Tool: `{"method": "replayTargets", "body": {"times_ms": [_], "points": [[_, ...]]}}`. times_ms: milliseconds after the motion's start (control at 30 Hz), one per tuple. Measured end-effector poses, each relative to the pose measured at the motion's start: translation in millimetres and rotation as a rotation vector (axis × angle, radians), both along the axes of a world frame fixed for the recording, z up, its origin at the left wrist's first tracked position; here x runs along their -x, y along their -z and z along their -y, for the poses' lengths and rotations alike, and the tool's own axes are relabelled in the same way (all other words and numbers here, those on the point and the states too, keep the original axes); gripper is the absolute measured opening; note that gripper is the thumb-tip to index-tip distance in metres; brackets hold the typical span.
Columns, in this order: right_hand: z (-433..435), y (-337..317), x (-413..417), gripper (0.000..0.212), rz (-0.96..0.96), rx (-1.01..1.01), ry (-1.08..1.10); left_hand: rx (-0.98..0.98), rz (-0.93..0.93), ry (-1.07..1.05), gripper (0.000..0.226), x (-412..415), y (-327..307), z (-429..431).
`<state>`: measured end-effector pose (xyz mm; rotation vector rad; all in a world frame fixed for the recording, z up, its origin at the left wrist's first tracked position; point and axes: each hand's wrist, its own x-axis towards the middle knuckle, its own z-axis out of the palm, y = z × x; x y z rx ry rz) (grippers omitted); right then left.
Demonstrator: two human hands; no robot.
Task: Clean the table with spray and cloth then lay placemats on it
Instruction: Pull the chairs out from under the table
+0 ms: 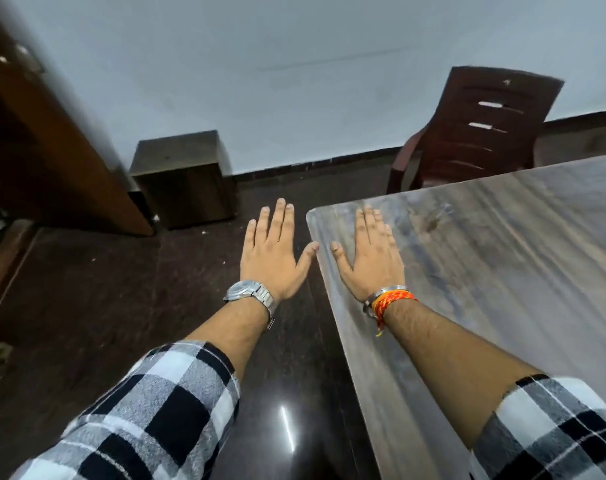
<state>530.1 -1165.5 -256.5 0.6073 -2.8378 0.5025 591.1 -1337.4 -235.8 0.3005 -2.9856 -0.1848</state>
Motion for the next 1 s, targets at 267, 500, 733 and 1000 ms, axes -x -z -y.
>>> {"method": "replayTargets", "body": {"times_ms": [267,500,733,1000], "points": [[92.5,-13.1,150.4,0.075,-0.045,-0.024,0.141,0.024,-0.005,0.163,0.081,183.6,-13.4,110.2],[148.0,-20.3,335.3,0.075,-0.028,-0.007,0.336,0.086,0.104,0.308,0.080,398.0,-32.8,177.9],[157.7,-23.2,503.8,0.077,0.016,0.016,0.527,0.054,0.048,0.559,0.077,609.7,-38.0,169.0],[129.1,-13.5,704.2,0.077,0.022,0.027,0.867,0.049,0.042,0.906,0.076,862.8,-22.5,116.0]]}}
